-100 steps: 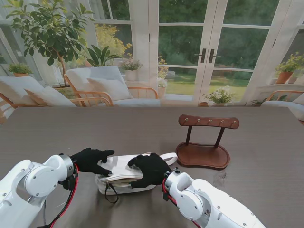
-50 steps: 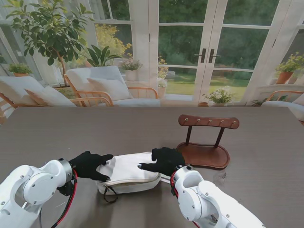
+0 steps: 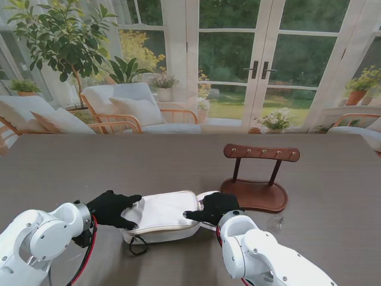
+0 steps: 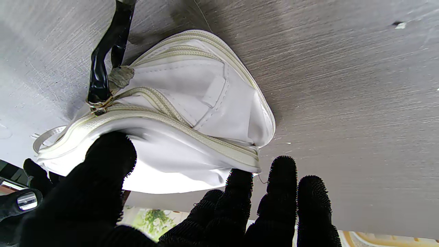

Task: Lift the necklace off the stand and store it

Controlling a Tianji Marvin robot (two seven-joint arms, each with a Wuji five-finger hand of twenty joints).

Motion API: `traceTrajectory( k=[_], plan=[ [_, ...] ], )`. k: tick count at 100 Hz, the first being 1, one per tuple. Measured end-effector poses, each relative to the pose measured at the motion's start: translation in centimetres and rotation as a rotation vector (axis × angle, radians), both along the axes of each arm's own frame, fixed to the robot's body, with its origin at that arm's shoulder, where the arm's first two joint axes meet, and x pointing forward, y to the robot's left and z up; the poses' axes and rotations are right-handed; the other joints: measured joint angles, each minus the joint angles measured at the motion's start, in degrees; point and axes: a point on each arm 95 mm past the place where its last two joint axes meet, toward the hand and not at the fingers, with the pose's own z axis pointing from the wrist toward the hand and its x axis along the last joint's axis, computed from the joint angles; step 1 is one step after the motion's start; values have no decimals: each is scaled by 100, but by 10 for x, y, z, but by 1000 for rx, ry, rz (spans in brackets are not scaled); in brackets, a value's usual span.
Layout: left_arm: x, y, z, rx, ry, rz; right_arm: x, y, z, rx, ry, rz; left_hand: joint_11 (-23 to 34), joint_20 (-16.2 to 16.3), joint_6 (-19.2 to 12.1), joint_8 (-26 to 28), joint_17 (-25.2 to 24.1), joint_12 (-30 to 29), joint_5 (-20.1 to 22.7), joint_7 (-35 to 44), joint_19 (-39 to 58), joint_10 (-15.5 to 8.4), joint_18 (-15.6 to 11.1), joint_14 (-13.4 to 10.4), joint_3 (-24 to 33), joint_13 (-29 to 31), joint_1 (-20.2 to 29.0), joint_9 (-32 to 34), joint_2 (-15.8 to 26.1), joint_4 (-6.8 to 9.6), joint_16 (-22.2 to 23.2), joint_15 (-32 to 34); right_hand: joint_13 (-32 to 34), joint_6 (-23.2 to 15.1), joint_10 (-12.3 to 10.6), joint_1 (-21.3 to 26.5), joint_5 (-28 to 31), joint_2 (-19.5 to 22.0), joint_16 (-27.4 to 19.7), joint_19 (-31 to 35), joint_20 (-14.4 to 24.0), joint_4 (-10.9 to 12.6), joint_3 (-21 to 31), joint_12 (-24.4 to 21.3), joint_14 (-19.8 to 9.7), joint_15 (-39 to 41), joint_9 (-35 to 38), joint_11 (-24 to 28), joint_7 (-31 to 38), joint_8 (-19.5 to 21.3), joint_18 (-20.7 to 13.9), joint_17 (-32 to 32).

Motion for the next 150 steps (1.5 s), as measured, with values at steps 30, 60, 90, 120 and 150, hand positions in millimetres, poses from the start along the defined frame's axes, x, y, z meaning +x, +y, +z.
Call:
traceTrajectory(
  k=[30,60,90,120,150],
  plan=[
    [-7,2,0,-2,-4,12,5,11,-13,14,108,-40,-66,0,-60,58,0,-6,212,151,0,0,-1,-3,-5,0,-4,-2,120,0,49,12,137,331,53,107,154,64,86,214,0,59,-1,7,-19,83,96,-61,-1,2,0,1],
    [-13,4,-4,-12,-32,47,12,13,-20,12,92,-60,-5,0,-137,274,3,14,434,314,32,-72,-2,-4,-66,7,-73,9,178,-19,60,141,369,318,55,679,338,66,159,318,-1,164,-114,11,-35,181,368,-68,109,3,2,2],
    [-19,7,-8,10,-162,83,15,18,-31,69,83,-65,434,1,-261,311,69,161,121,139,386,-265,-2,2,-424,32,-108,93,214,-90,145,350,669,655,307,779,593,-381,193,549,-9,166,1103,69,-42,405,640,-54,286,3,10,193],
    [-20,11,-23,81,-170,264,13,27,-34,100,55,-44,741,10,11,270,163,311,60,85,725,278,9,137,-858,183,-467,428,251,-115,272,583,720,665,326,1079,689,-807,237,674,-8,155,2010,84,-156,799,762,6,340,48,10,193],
    [-15,10,-23,71,-72,241,20,35,-40,142,43,-15,747,10,465,196,177,382,202,19,796,287,10,142,-757,187,-399,588,477,-102,274,655,723,708,351,1521,693,-1156,283,713,-8,-420,2607,151,-173,1024,773,64,528,-363,10,193]
  ],
)
